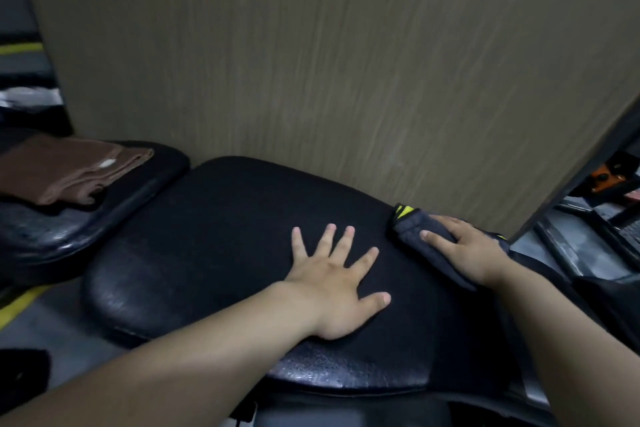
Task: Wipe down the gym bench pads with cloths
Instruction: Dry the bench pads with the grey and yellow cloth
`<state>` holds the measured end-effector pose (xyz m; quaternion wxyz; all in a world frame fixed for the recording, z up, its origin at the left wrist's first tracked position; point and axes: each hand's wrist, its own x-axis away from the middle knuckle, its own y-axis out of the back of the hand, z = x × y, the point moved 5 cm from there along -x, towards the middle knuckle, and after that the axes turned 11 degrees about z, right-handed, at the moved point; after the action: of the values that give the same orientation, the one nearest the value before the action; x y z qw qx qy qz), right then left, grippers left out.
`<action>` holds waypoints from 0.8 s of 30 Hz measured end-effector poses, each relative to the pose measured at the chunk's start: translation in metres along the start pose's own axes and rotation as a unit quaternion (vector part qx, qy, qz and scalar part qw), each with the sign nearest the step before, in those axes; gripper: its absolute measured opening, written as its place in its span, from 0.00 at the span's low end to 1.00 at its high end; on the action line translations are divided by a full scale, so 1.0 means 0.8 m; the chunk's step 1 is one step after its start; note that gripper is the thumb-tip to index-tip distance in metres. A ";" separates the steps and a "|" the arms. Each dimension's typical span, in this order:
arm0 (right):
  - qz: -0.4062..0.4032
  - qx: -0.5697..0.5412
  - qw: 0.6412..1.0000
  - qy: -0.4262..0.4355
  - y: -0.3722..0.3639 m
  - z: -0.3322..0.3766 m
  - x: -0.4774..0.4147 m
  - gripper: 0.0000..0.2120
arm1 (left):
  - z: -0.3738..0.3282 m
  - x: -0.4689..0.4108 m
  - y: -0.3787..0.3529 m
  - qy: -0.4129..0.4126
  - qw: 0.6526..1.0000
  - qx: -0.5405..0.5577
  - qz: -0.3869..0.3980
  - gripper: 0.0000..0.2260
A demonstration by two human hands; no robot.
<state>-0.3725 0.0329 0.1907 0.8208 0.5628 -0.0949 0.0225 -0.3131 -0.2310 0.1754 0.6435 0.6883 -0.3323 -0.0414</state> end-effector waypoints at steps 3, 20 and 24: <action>0.003 -0.004 1.000 -0.003 -0.002 0.004 0.002 0.36 | 0.001 0.002 0.000 -0.013 1.000 0.017 -0.006 0.34; 0.051 0.027 0.994 0.090 -0.055 0.094 0.183 0.27 | 0.036 0.072 0.010 0.027 0.999 0.012 -0.028 0.31; 0.056 0.061 0.991 0.107 -0.070 0.098 0.203 0.40 | 0.044 0.080 -0.003 0.043 0.998 0.021 -0.030 0.32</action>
<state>-0.2154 -0.0716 0.1962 0.7879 0.5998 -0.0362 0.1346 -0.2796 -0.2944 0.1910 0.6411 0.7122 -0.2850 -0.0242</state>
